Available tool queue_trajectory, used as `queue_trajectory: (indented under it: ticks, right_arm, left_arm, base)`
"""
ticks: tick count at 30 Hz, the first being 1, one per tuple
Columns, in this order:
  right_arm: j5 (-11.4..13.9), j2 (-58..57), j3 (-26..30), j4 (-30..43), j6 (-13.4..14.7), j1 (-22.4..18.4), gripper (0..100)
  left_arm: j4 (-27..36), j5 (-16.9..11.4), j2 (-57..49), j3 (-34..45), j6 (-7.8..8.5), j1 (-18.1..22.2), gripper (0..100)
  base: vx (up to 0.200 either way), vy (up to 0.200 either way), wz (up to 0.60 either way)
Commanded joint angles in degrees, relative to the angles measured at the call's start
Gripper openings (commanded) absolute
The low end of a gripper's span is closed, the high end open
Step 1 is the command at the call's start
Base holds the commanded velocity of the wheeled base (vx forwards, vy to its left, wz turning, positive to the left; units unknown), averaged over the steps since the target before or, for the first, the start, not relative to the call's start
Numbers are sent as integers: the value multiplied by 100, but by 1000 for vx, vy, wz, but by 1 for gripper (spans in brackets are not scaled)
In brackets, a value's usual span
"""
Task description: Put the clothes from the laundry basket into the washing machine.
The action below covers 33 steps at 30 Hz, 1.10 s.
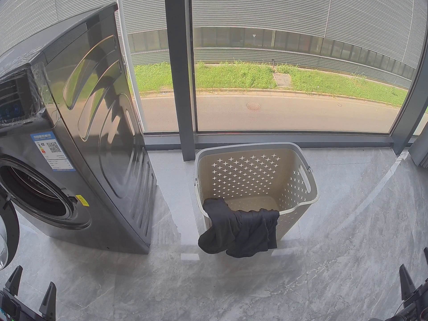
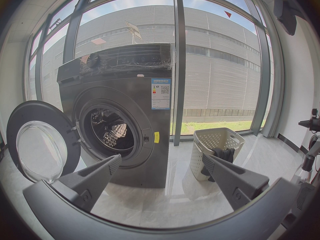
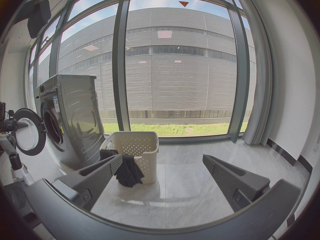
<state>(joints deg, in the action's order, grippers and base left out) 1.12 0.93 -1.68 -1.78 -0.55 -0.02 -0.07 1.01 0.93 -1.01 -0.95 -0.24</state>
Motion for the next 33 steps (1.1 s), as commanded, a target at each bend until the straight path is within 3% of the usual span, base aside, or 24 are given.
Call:
queue_trajectory:
  ticks: [1,2,3,5,9,13,16,22,33]
  right_arm:
    - [20,-31,-895,-68,64,46,100]
    - [319,382,-1370,486,292,301,100]
    - [442,523,-1423,653,345,398,100]
    - [951,997,-1431,1110,459,750,100]
    - [1400,2113,-1097,1092,450,1312,100]
    - [1417,3449,-930,389,389,1681,100]
    - [1426,4583,-843,-578,459,1936,100]
    - [1426,6473,-851,-1967,503,1980,100]
    - [1417,8521,-930,-3399,635,2024,100]
  left_arm:
    - [-1,4,-93,92,-2,7,100]
    - [-1,4,-93,92,42,-2,100]
    - [-1,4,-93,92,42,-2,100]
    - [-1,4,-93,92,25,-2,100]
    - [-1,13,-93,92,7,-2,100]
    - [-1,13,-93,92,25,-2,100]
    - [-1,4,-93,92,25,-2,100]
    - [-1,4,-93,92,7,-2,100]
    - [-1,4,-93,92,16,-2,100]
  base:
    - [0,0,0]
    - [0,0,0]
    - [0,0,0]
    - [0,0,0]
    - [0,0,0]
    - [0,0,0]
    - [0,0,0]
    - [0,0,0]
    - [0,0,0]
